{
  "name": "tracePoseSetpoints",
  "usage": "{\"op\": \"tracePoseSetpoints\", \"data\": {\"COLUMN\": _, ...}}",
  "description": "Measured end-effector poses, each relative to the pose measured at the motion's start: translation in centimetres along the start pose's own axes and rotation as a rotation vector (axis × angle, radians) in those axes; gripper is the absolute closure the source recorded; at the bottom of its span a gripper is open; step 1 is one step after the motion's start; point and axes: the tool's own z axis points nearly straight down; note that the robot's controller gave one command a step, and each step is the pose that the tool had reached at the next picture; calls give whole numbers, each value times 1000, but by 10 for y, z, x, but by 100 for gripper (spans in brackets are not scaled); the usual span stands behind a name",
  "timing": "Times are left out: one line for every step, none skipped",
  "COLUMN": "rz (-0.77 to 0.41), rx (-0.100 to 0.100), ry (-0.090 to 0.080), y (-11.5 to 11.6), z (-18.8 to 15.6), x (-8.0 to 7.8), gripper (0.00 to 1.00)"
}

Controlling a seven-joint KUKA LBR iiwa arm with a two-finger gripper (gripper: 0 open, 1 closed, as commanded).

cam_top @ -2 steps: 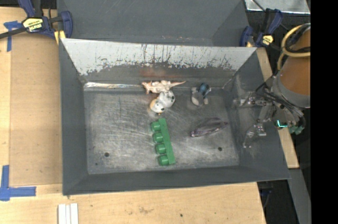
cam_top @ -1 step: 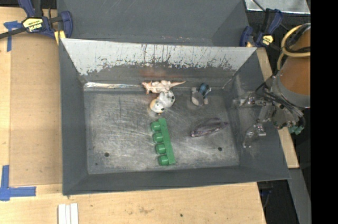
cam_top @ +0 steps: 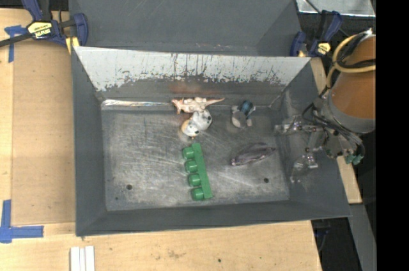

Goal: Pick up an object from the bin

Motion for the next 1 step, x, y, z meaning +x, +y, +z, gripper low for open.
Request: {"op": "tracePoseSetpoints", "data": {"rz": -25, "rx": 6, "ry": -18, "y": 24, "z": 33, "x": 2, "gripper": 0}}
